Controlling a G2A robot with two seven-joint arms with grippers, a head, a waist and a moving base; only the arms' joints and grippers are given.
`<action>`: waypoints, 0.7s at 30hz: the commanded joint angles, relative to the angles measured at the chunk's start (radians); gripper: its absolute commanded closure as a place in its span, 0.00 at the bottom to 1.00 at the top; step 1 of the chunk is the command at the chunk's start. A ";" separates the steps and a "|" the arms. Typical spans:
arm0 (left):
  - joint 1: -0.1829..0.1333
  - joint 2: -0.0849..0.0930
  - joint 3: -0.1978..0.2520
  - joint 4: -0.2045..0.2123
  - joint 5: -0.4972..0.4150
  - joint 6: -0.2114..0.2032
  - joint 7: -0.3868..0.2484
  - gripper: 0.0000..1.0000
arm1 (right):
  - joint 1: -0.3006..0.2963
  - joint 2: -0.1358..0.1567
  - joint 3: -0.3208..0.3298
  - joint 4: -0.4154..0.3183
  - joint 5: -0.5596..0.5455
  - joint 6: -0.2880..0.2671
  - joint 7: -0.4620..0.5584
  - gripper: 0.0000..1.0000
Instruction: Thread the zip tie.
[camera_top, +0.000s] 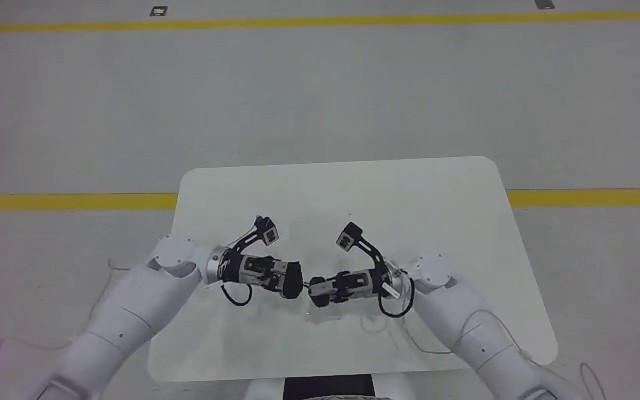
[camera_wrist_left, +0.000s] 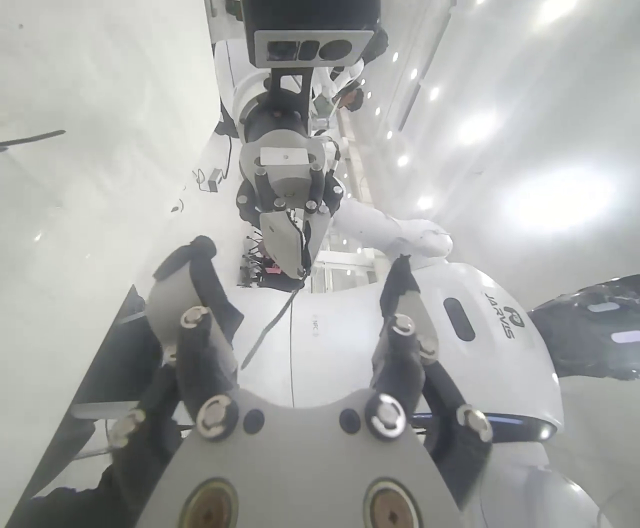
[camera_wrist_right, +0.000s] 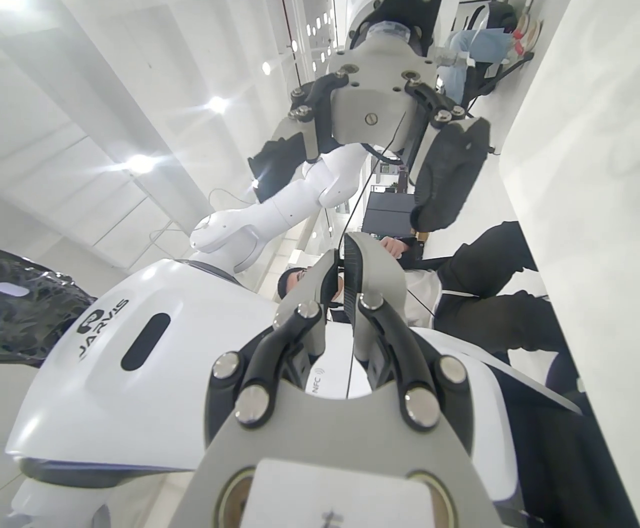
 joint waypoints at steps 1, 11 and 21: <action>-0.009 0.007 0.019 0.000 -0.006 -0.005 0.000 0.57 | 0.002 0.000 -0.001 0.004 0.005 -0.001 0.012 1.00; -0.049 0.035 0.105 -0.004 -0.064 -0.032 0.000 0.63 | 0.016 0.008 -0.033 -0.011 0.012 -0.001 0.024 1.00; -0.093 0.063 0.189 -0.008 -0.119 -0.062 0.000 0.74 | 0.031 0.019 -0.063 -0.005 0.021 -0.001 0.024 1.00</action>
